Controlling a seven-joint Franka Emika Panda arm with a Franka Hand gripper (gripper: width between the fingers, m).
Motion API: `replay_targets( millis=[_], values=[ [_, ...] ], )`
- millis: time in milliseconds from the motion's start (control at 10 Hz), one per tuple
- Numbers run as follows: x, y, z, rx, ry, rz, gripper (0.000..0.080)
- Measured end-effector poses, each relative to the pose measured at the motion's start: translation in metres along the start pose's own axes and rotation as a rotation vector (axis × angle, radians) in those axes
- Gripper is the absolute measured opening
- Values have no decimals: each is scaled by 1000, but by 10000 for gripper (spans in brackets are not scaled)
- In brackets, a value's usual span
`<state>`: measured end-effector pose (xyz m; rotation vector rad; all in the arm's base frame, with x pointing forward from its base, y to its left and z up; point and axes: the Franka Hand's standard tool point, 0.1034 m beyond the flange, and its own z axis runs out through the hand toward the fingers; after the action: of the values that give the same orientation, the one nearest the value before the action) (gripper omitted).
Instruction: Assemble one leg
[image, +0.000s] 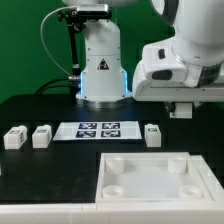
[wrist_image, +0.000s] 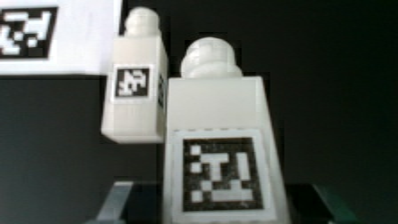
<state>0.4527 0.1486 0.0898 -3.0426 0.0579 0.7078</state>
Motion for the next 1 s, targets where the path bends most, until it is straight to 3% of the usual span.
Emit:
replay_targets(
  millis=[100,200,300,400,600,900,1000],
  values=[
    [17,9,-24,20,104,-53,291],
    [39,20,-59,39,238,-53,291],
    [55,21,-86,39,378,-65,291],
    [60,20,-102,-16,471,-102,291],
    [63,13,-99,20,651,-119,291],
    [64,1,-102,102,969,-162,291],
    [77,11,-104,82,1020,-193,291]
  ],
)
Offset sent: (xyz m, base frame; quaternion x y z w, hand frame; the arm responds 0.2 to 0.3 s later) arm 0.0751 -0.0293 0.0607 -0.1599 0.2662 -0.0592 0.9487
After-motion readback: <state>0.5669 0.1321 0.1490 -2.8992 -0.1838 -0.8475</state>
